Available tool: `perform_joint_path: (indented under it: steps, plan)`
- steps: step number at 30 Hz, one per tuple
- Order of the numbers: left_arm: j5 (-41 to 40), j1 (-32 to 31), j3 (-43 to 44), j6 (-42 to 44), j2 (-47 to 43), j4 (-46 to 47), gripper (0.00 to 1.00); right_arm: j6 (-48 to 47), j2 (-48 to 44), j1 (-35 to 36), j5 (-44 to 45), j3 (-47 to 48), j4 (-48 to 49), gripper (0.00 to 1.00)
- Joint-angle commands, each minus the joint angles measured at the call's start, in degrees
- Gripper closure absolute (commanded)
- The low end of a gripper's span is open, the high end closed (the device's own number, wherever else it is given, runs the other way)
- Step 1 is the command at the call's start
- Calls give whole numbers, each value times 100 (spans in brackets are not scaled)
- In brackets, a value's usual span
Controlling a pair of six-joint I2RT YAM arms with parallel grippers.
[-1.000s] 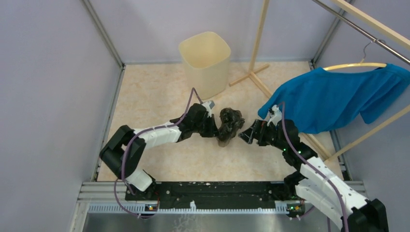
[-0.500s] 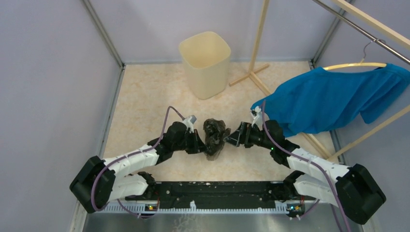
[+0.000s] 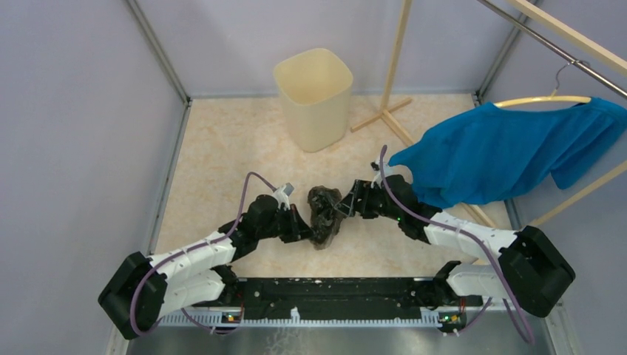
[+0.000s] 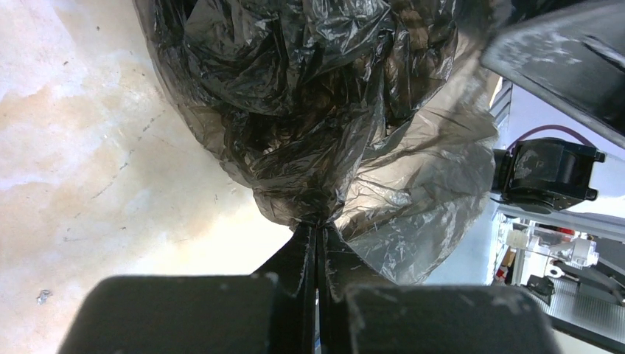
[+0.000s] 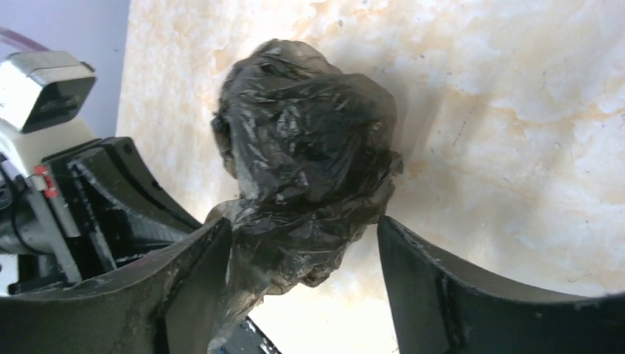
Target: Put the trash bags into the trash bin
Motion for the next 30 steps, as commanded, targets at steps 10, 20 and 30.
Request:
perform_joint_path:
  steps: [10, 20, 30]
  plan:
    - [12, 11, 24, -44, -56, 38, 82, -113, -414, 87, 127, -676, 181, 84]
    - [-153, 12, 1036, 541, -259, -991, 38, -425, -1246, 85, -153, -969, 574, 100]
    - [-328, -1, 2008, 1244, 11, -1717, 7, -1045, -1749, 81, -341, -52, 38, 100]
